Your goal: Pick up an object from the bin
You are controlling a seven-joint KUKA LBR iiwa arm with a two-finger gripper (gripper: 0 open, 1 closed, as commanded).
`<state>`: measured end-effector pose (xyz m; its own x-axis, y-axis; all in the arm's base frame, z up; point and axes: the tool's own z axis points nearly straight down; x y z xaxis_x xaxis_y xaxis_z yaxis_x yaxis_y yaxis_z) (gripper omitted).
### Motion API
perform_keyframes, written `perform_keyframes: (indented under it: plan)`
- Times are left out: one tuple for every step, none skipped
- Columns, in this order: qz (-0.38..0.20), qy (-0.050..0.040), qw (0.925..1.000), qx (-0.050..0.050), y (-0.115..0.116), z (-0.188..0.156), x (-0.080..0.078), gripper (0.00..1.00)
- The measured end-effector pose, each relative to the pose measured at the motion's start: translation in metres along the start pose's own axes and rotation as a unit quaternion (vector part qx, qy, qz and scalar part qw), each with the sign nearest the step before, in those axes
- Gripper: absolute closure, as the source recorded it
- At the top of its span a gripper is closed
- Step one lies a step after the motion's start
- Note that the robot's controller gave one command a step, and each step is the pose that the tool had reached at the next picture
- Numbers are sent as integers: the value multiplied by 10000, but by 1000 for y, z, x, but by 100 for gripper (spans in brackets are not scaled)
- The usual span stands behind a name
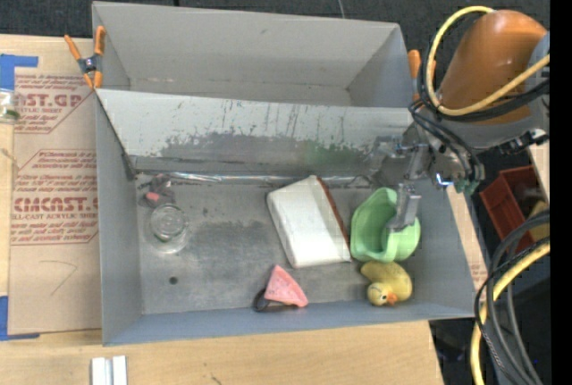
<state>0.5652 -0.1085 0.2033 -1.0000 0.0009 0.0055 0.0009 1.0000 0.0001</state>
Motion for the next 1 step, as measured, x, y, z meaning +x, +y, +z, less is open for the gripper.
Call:
perform_keyframes:
  plan:
    - [-6,-40,10000,5,0,-5,-2,0]
